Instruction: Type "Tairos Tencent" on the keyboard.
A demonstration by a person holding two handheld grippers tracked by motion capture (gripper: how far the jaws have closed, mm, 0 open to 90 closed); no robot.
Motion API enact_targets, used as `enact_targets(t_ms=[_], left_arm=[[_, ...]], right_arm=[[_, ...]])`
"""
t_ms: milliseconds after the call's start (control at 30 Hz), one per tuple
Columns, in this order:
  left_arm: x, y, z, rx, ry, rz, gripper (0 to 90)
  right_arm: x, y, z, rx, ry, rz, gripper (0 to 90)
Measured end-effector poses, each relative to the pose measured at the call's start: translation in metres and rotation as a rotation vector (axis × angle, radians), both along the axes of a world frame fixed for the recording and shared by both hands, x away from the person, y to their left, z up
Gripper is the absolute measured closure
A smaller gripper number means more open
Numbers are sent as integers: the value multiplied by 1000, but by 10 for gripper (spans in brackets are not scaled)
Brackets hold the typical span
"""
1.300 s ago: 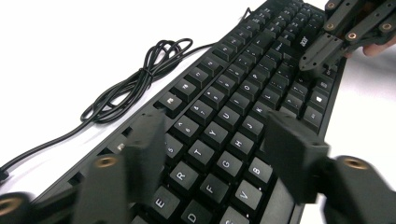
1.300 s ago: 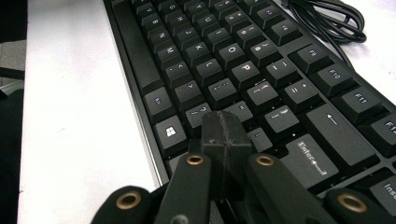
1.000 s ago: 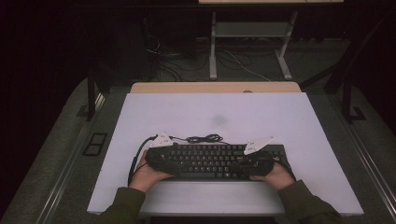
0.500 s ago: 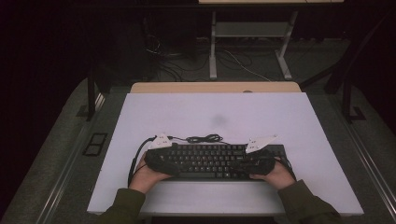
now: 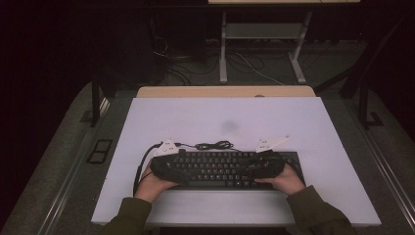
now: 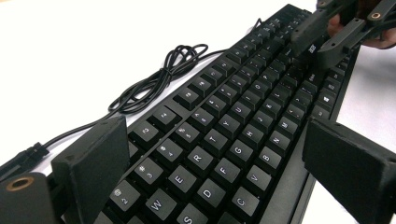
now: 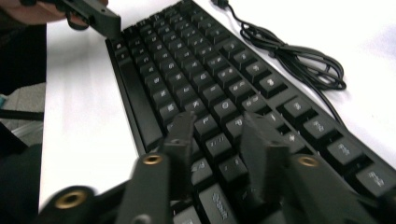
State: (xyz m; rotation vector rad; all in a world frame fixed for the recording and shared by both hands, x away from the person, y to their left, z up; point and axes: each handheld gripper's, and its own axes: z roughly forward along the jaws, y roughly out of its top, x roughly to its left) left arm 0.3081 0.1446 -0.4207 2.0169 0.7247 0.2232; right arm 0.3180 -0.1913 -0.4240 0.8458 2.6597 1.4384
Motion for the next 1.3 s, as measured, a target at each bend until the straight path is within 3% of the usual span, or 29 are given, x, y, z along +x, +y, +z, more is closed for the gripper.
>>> enact_targets(t_ms=[200, 367, 800, 1300], left_arm=[[0, 1, 1, -1, -4, -3, 71], [1, 2, 2, -11, -7, 1, 74], [0, 2, 2, -17, -12, 1, 102], [-4, 11, 3, -6, -22, 15, 158]], right_arm=[[8, 5, 0, 45, -6, -40, 385], [13, 11, 2, 73, -22, -59, 291], [27, 24, 9, 142, -51, -91, 248], [26, 25, 10, 140, -65, -91, 245]])
